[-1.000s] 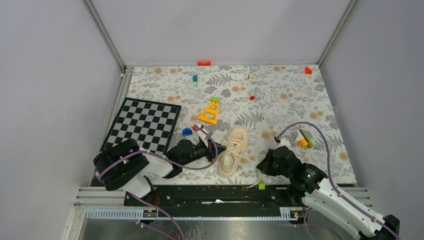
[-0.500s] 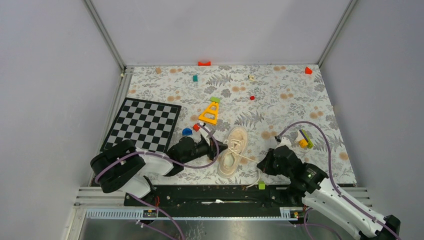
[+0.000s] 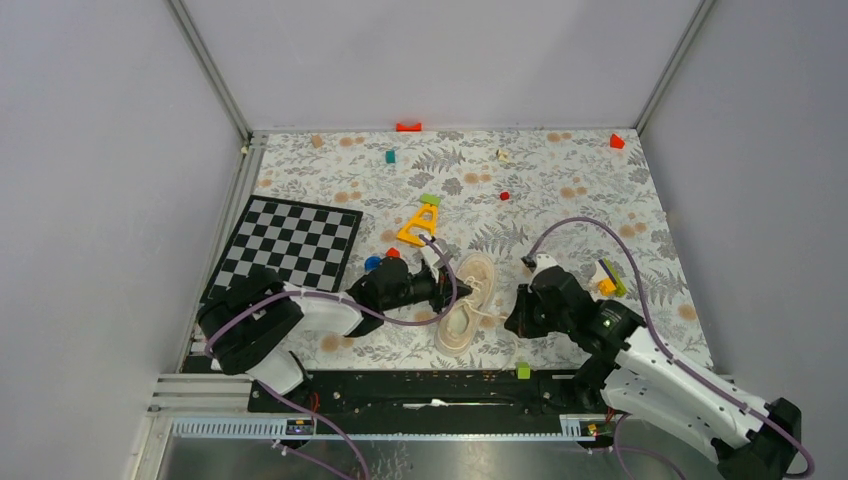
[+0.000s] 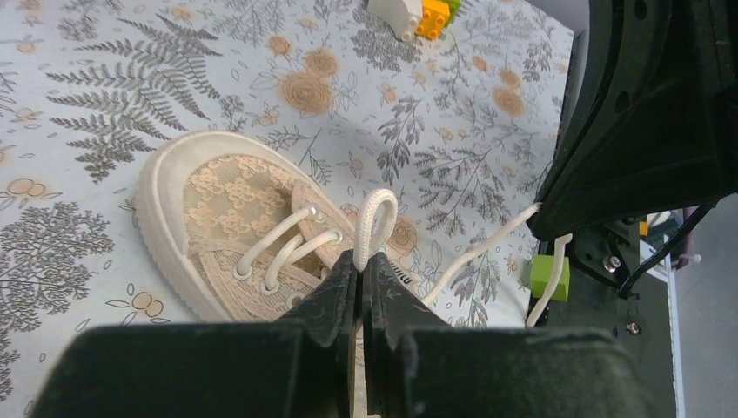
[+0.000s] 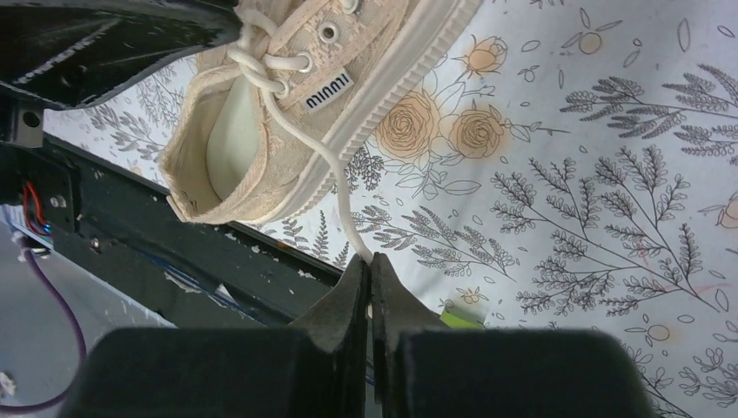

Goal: Tie the shoes
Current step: Wrap the shoelace around the shoelace.

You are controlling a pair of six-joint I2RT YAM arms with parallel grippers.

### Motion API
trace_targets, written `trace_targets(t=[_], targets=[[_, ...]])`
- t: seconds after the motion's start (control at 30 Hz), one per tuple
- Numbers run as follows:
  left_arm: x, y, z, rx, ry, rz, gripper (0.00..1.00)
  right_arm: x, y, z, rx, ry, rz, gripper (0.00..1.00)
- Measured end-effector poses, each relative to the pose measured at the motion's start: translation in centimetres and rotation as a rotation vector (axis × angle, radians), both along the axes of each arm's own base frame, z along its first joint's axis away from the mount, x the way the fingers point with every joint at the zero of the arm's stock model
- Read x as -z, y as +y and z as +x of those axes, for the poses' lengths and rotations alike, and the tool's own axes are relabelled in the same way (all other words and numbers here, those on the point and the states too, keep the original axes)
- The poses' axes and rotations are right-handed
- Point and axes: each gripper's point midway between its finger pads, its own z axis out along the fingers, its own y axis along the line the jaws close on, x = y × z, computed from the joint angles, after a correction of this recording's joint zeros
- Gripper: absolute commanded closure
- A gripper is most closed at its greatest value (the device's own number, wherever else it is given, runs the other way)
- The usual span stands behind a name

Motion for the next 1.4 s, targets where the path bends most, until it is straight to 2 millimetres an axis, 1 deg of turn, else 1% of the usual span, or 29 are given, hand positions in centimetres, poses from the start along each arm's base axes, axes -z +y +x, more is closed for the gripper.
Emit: trace_targets(t=[0.13,0.23,0.43,0.67,0.77,0.97,1.27,1.4], targets=[[1.0,-0.4,-0.4,0.033,0.02,0.023,1.0,-0.2,0.8,0.4,-0.066,0.003,-0.033,1.0],[1.5,-0.6,-0.8,0.061,0.034,0.031,1.0,-0.5,1.2,0.9,-0.104,-0.025,-0.041,1.0],[1.4,-1.0,-1.8,0.133,0.048,0.034,1.0,-1.8,2.6,2.1,-0.187,-0.12,-0.011,1.0],[1.4,-1.4,-2.2,0.179,0.044,0.055,1.0,-3.3,4.4,4.0,-0.266,-0.221,-0.005,1.0],[1.8,-1.4,-2.3,0.192,0.045,0.07,1.0,-3.7,4.9,4.8,-0.29,-0.265,-0.007,1.0],[2.5,-1.2,-2.6,0.209,0.049,0.099,1.0,-4.5,5.4,5.7,-0.319,-0.337,-0.008,1.0],[2.6,-1.2,-2.5,0.238,0.028,0.123,1.0,-5.6,6.2,6.9,-0.352,-0.438,-0.001,1.0],[3.0,-1.0,-2.6,0.252,0.02,0.14,1.0,-5.0,6.6,7.5,-0.369,-0.464,-0.012,1.0]])
